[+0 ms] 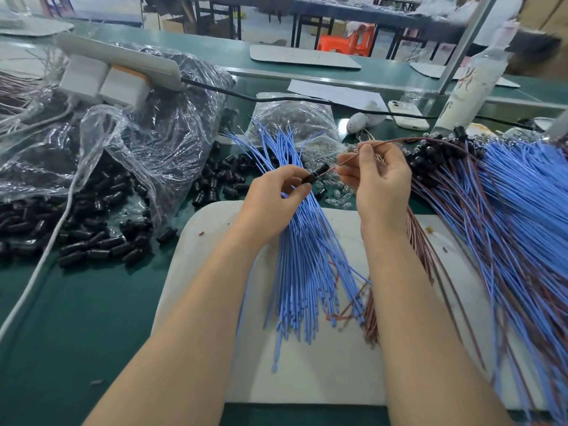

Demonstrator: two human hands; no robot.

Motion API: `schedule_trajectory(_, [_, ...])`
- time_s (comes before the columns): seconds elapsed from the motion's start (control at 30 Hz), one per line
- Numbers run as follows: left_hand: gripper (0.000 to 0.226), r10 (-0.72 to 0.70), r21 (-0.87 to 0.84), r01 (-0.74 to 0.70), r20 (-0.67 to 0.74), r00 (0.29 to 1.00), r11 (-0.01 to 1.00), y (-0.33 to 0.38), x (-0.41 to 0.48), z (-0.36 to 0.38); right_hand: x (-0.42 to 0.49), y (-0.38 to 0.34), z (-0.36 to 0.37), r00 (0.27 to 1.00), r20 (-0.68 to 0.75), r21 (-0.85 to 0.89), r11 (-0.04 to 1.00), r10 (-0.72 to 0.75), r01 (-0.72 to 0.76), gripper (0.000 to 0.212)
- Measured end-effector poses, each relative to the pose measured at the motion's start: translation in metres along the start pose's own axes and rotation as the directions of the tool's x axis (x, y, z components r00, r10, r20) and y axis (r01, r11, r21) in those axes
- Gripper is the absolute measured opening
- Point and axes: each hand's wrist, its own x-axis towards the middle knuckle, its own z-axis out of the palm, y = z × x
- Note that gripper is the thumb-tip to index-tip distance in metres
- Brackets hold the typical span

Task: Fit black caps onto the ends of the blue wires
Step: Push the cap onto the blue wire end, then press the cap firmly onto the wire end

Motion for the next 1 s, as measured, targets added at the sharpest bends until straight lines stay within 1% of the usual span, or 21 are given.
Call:
schedule_trajectory(0.13, [0.012,0.043,0.045,-0.043,0.002,0.999,0.998,0.0,-0.001,0.0,-0.001,0.003,0.001,0.996,0.044,-0.14,0.986,-0.08,0.085,0.018])
schedule_trajectory(0.23, [0.012,0.056,0.076,-0.056,-0.002,0.998,0.996,-0.001,0.0,0.0,-0.001,0.005,0.0,0.992,0.056,-0.212,0.97,-0.112,0.122,0.018])
schedule_trajectory(0.3, [0.013,0.072,0.1,-0.07,-0.012,0.997,0.993,0.0,0.0,0.0,-0.001,0.007,0.0,0.987,0.093,-0.288,0.946,-0.129,0.15,0.015])
schedule_trajectory(0.37, [0.014,0.103,0.103,-0.098,-0.039,0.994,0.99,0.002,-0.001,0.0,-0.003,0.008,0.002,0.98,0.169,-0.376,0.913,-0.103,0.161,0.012])
schedule_trajectory(0.43, [0.015,0.142,0.108,-0.134,-0.067,0.988,0.985,0.005,-0.003,0.0,-0.004,0.008,0.004,0.969,0.243,-0.421,0.894,-0.051,0.153,0.01])
schedule_trajectory(0.5, [0.015,0.169,0.108,-0.159,-0.09,0.982,0.981,0.008,-0.004,-0.001,-0.005,0.007,0.006,0.965,0.261,-0.392,0.914,0.005,0.102,0.008])
schedule_trajectory(0.57, [0.015,0.169,0.09,-0.16,-0.107,0.98,0.983,0.009,-0.004,-0.002,-0.006,0.002,0.006,0.971,0.225,-0.239,0.971,0.077,-0.022,0.009])
schedule_trajectory(0.63, [0.015,0.172,0.077,-0.164,-0.116,0.978,0.984,0.011,-0.004,-0.003,-0.006,-0.003,0.006,0.972,0.191,-0.062,0.99,0.134,-0.125,0.015])
schedule_trajectory(0.67, [0.016,0.176,0.069,-0.168,-0.124,0.977,0.983,0.013,-0.004,-0.003,-0.007,-0.006,0.005,0.972,0.186,-0.025,0.99,0.141,-0.139,0.018])
schedule_trajectory(0.73, [0.016,0.187,0.048,-0.182,-0.143,0.972,0.982,0.016,-0.005,-0.003,-0.009,-0.007,0.007,0.965,0.223,-0.028,0.991,0.134,-0.131,0.023])
schedule_trajectory(0.83, [0.018,0.189,-0.019,-0.193,-0.14,0.972,0.981,0.02,-0.005,-0.002,-0.013,-0.008,0.014,0.933,0.333,-0.084,0.99,0.137,-0.115,0.024])
schedule_trajectory(0.9, [0.015,0.128,-0.126,-0.147,-0.149,0.981,0.981,0.022,-0.003,-0.001,-0.015,-0.009,0.016,0.907,0.388,-0.093,0.986,0.163,-0.137,0.023])
schedule_trajectory(0.93, [0.013,0.064,-0.24,-0.101,-0.157,0.986,0.965,0.023,-0.003,-0.002,-0.016,-0.011,0.017,0.899,0.401,-0.09,0.985,0.173,-0.149,0.022])
schedule_trajectory(0.97, [0.011,-0.013,-0.367,-0.046,-0.156,0.988,0.929,0.023,-0.002,-0.004,-0.017,-0.013,0.017,0.895,0.411,-0.09,0.984,0.176,-0.152,0.022])
schedule_trajectory(1.0, [0.01,-0.1,-0.496,0.024,-0.125,0.987,0.868,0.022,-0.001,-0.005,-0.019,-0.014,0.018,0.895,0.42,-0.097,0.987,0.154,-0.125,0.021])
